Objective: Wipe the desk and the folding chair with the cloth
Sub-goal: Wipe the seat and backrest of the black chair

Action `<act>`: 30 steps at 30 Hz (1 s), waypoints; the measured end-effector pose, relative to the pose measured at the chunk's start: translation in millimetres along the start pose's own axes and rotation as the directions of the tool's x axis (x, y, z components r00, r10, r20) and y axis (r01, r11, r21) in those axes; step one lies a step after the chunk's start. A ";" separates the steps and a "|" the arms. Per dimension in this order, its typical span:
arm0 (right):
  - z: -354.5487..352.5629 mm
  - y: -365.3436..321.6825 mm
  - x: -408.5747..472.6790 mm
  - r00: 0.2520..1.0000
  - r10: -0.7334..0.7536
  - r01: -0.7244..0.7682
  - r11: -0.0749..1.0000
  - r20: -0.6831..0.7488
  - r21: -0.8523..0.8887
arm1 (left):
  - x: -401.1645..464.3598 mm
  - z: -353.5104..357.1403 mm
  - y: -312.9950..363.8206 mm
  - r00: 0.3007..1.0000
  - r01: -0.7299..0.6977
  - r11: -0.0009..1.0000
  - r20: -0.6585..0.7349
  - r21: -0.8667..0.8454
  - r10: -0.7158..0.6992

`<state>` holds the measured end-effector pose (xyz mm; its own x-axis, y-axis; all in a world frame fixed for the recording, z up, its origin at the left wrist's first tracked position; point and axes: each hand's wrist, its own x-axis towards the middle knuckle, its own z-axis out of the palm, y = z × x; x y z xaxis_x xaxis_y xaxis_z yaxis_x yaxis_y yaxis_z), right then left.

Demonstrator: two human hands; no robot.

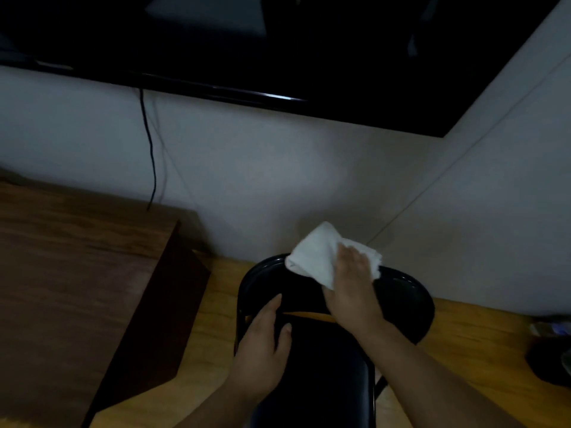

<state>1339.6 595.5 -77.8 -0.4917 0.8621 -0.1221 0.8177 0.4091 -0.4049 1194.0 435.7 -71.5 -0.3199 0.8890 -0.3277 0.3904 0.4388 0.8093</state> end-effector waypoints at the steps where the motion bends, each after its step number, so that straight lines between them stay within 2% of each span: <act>1: 8.5 -19.2 6.2 0.999 -0.043 0.043 0.999 0.014 -0.024 | -1.1 -3.8 -2.7 0.999 0.026 0.999 -0.027 -0.025 -0.027; 4: 30.4 -64.0 17.8 0.989 -0.137 0.141 0.987 0.046 -0.083 | -4.4 -16.7 -8.9 0.988 0.120 0.988 -0.081 -0.098 -0.128; 7: 38.3 -82.5 19.4 0.976 -0.205 0.209 0.976 0.077 -0.053 | -7.5 -34.8 -13.6 0.976 0.157 0.977 -0.128 -0.143 -0.176; 10: 28.8 -72.8 18.1 0.965 -0.235 0.240 0.970 0.115 -0.037 | -8.3 -51.3 -16.3 0.967 0.163 0.976 -0.172 -0.146 -0.188; 15: 0.0 -31.1 7.9 0.940 -0.313 0.326 0.942 0.133 -0.086 | -6.7 -60.9 -19.3 0.968 0.200 0.966 -0.122 -0.165 -0.221; 19: -29.8 18.7 -8.2 0.987 -0.093 0.106 0.990 0.132 -0.093 | -6.6 -59.8 -20.3 0.970 0.186 0.959 -0.118 -0.214 -0.214; 22: -48.5 57.1 -18.0 0.995 0.059 -0.052 0.995 0.081 -0.085 | -5.6 -61.5 -19.4 0.975 0.177 0.958 -0.094 -0.224 -0.202; 26: -66.2 99.8 -28.3 0.951 0.309 -0.309 0.951 0.026 0.001 | -5.6 -64.2 -16.9 0.981 0.154 0.960 -0.082 -0.234 -0.177; 30: -49.5 116.4 -34.4 0.926 0.379 -0.379 0.925 -0.002 -0.014 | -6.8 -64.5 -21.4 0.977 0.168 0.958 -0.092 -0.233 -0.194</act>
<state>1466.5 628.3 -75.9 -0.1447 0.9535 -0.2643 0.9471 0.0562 -0.3160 1132.1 411.8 -55.2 -0.4679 0.7712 -0.4317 0.1195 0.5392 0.8336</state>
